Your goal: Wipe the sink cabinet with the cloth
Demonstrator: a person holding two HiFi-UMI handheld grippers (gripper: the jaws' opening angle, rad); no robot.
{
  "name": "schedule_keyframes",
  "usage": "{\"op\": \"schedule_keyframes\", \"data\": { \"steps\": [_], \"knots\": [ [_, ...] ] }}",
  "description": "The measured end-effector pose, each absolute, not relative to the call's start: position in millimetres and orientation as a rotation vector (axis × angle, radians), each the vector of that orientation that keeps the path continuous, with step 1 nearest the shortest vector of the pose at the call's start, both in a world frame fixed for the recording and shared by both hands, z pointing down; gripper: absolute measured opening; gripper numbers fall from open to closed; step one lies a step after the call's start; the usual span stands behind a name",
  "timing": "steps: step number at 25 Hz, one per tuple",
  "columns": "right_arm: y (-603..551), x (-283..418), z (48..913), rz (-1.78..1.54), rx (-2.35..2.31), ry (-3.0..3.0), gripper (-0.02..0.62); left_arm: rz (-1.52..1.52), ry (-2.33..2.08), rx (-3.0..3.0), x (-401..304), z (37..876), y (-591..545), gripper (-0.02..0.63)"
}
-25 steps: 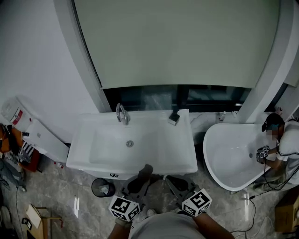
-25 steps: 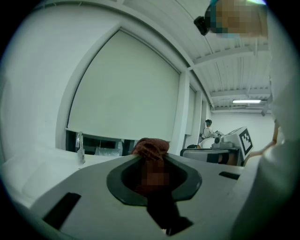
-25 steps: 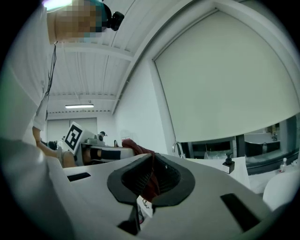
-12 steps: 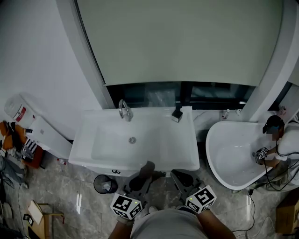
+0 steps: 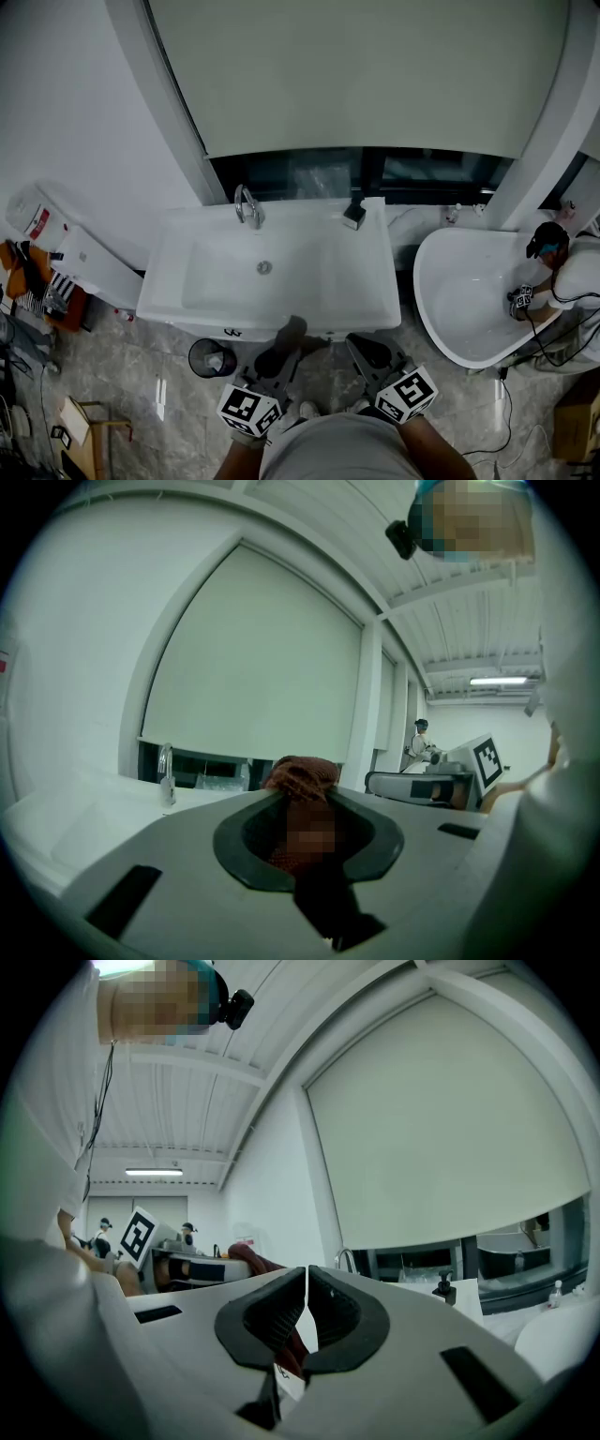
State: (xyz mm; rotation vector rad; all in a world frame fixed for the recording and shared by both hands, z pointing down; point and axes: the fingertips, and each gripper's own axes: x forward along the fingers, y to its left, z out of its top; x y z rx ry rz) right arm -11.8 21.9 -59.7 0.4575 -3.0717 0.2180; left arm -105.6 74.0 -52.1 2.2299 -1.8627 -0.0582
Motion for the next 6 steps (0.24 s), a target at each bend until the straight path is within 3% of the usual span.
{"op": "schedule_keyframes", "data": {
  "steps": [6],
  "knots": [
    [25.1, -8.1, -54.9, 0.244, 0.465, -3.063, 0.026, -0.061, -1.858, 2.22, -105.0, -48.6, 79.3, 0.063]
  ]
}}
